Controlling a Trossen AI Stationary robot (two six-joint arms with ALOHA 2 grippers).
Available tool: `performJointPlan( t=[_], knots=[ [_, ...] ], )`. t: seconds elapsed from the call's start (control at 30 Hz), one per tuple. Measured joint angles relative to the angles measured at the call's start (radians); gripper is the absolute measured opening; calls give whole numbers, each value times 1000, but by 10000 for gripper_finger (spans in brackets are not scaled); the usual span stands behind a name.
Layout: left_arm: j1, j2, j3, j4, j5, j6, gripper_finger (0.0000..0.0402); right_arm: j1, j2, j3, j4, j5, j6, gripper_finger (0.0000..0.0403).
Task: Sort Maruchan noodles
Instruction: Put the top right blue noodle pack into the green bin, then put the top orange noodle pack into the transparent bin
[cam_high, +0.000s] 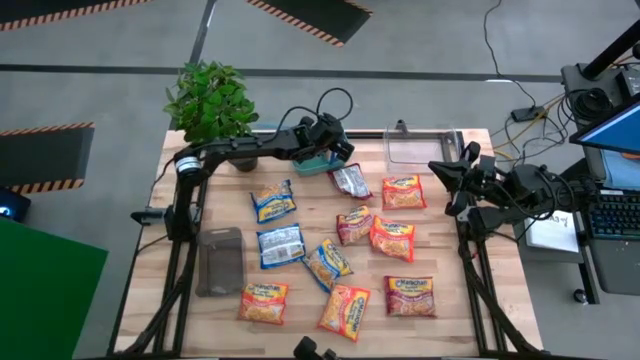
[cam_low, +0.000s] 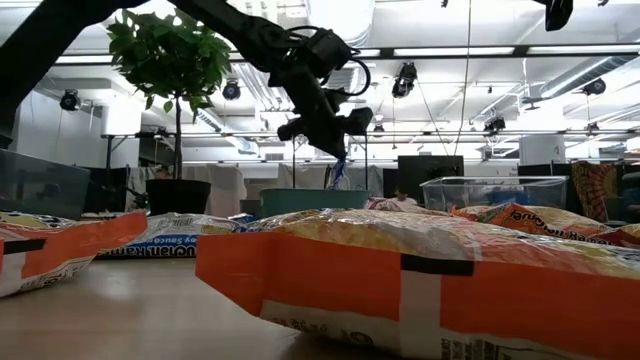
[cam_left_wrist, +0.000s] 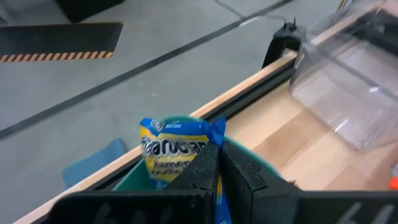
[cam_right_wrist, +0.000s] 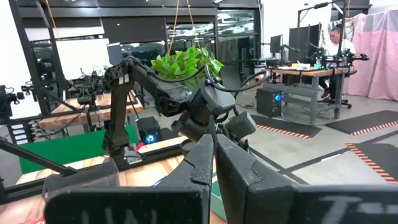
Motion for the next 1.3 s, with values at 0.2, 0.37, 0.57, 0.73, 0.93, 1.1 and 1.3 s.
performJointPlan(
  t=[0.2,0.37,0.57,0.73,0.93,1.1,1.3],
  knots=[
    [-1,31,0,74,0,-27,0,0,0,0,0,0,1,9],
    [-1,39,0,111,0,-27,0,0,0,0,0,0,0,9],
    [-3,32,1,126,1,1,0,0,0,0,0,0,0,9],
    [-3,30,28,114,18,11,1,0,0,0,0,0,-2,9],
    [-4,29,32,113,19,26,32,0,0,0,0,0,-8,9],
    [-4,28,32,93,19,19,78,0,0,0,0,0,-8,9],
    [-39,-2,32,89,20,102,122,0,0,0,0,0,-8,9]
  ],
)
